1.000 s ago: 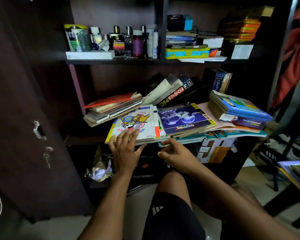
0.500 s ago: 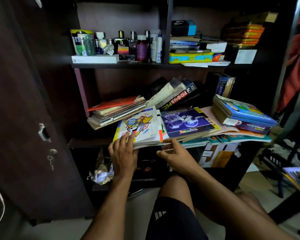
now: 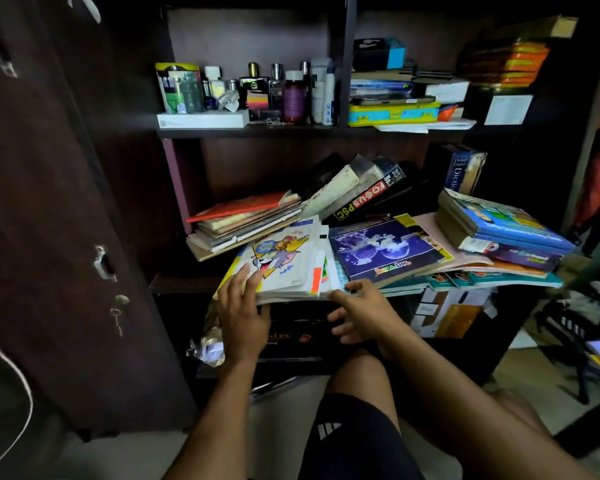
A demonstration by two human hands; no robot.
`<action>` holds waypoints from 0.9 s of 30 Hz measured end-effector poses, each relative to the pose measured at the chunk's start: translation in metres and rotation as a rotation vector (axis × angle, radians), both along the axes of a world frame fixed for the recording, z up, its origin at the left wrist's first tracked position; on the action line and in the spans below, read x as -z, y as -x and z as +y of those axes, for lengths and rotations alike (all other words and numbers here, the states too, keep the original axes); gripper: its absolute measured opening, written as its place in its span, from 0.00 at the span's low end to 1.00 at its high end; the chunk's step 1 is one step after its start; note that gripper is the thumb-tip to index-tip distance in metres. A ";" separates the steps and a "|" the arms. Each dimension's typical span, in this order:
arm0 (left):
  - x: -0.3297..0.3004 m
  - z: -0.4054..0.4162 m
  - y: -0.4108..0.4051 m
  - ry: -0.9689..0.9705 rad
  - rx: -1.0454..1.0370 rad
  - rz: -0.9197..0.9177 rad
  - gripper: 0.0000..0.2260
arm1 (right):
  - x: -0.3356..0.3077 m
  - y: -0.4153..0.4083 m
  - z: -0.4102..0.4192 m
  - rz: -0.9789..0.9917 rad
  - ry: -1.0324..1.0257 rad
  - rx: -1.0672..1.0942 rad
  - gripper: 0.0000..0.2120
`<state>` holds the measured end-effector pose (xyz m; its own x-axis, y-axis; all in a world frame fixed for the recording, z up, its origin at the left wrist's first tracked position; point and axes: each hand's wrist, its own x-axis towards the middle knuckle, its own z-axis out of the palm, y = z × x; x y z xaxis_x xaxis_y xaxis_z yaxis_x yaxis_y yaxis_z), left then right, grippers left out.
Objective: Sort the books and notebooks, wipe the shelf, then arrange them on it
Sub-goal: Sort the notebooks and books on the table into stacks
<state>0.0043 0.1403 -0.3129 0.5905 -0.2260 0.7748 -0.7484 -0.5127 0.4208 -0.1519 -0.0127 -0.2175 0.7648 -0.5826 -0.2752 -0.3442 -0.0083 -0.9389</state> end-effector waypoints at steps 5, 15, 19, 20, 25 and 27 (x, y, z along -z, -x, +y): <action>-0.017 -0.010 0.016 -0.206 -0.157 0.108 0.40 | -0.013 -0.002 0.002 0.107 0.063 -0.070 0.25; -0.031 0.037 0.029 -0.494 -0.159 -0.077 0.38 | -0.001 0.004 -0.005 0.018 -0.058 -0.111 0.23; -0.025 0.071 0.043 -0.495 -0.135 -0.134 0.39 | -0.004 -0.003 0.007 -0.076 -0.250 -0.053 0.33; -0.024 0.073 0.052 -0.508 -0.128 -0.139 0.40 | -0.004 -0.006 0.016 -0.068 -0.234 -0.039 0.36; -0.038 0.080 0.061 -0.357 0.074 0.057 0.35 | 0.007 -0.013 0.027 -0.169 -0.244 0.072 0.38; -0.052 0.086 0.054 -0.032 0.244 0.409 0.33 | 0.007 -0.015 0.026 -0.169 -0.263 0.049 0.36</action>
